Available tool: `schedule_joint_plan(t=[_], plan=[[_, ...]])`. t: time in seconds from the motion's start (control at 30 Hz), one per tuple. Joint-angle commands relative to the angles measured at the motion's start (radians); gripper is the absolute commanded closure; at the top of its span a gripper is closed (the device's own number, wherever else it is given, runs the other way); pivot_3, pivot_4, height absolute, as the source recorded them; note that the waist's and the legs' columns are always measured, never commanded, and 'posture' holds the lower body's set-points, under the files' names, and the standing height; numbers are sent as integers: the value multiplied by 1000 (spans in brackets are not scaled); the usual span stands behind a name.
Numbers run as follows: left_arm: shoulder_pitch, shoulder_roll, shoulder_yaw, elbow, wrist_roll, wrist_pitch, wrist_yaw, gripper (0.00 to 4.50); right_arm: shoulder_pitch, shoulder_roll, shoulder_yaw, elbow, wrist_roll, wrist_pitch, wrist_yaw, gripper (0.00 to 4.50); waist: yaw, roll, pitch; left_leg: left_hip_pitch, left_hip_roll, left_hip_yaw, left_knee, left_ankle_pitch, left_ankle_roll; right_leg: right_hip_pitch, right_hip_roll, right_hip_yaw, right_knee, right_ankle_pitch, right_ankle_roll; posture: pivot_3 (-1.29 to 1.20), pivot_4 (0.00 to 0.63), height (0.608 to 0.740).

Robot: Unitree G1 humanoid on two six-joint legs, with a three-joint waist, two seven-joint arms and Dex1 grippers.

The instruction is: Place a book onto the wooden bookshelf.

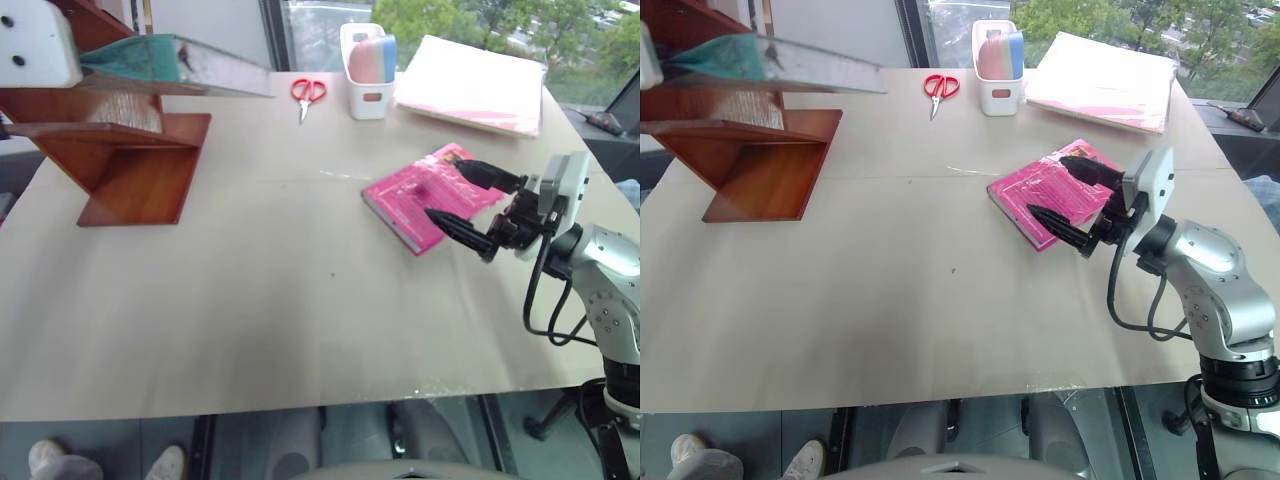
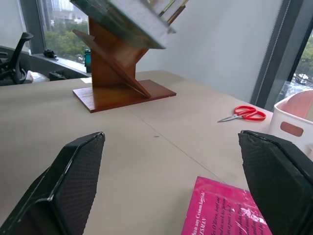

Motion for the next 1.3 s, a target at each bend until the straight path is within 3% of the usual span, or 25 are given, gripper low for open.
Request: schedule_joint_plan(t=[0.03, 0.23, 0.57, 0.7, 0.77, 0.9, 1.07, 1.3], plan=[[31, 37, 68, 194, 35, -161, 73, 4460, -33, 8, -8, -54, 34, -6, 5, 0, -1, 0, 0, 0, 0, 0, 0, 0, 0, 0, 0, 0, 1, 0, 0, 0, 150, 740], [123, 22, 79, 375, 27, -294, 111, 4460, -72, 23, -3, -112, 95, 17, -2, 0, -1, -1, 1, 0, 2, 1, 0, 0, 0, 0, 0, 0, 1, 0, 0, 0, 150, 740], [-5, -62, 4, 504, 64, -378, 87, 4460, -139, 56, 34, -144, 117, 29, -22, 0, -1, -1, 1, 1, 2, 2, 2, 0, 0, 0, 1, 0, 5, 0, 0, 0, 150, 740], [-61, -66, -8, 558, 84, -422, 83, 3032, -129, 48, 31, -125, 98, 12, -6, 0, 0, -1, 1, 1, 3, 2, 5, 0, 0, 0, 1, 0, 10, 0, -1, 0, 150, 740], [-66, -61, -2, 575, 86, -449, 86, 1979, -128, 45, 26, -111, 94, 4, 5, 0, -1, -1, 1, 1, 3, 2, 9, 0, 0, 0, 1, 1, 13, 0, 0, 0, 150, 740], [-27, -56, 51, 576, 17, -498, 71, 318, -135, 51, 16, -93, 109, -8, 32, 0, -2, -1, 0, 2, 3, 2, 10, 0, 0, 0, 1, 1, 15, 0, 0, 0, 150, 740], [121, -54, 196, 474, -160, -486, 18, 318, -163, 65, 9, -79, 150, -9, 52, 0, -3, -1, 1, 2, 5, 2, 11, 0, 0, 0, 2, 0, 15, 0, -1, 0, 150, 740], [363, -124, 466, 62, -444, -107, -22, 318, -186, 53, 1, -48, 164, -8, 98, 0, 0, -2, 0, 2, 6, 3, 11, 0, 0, 0, 2, 0, 15, 0, -1, 0, 150, 740]])
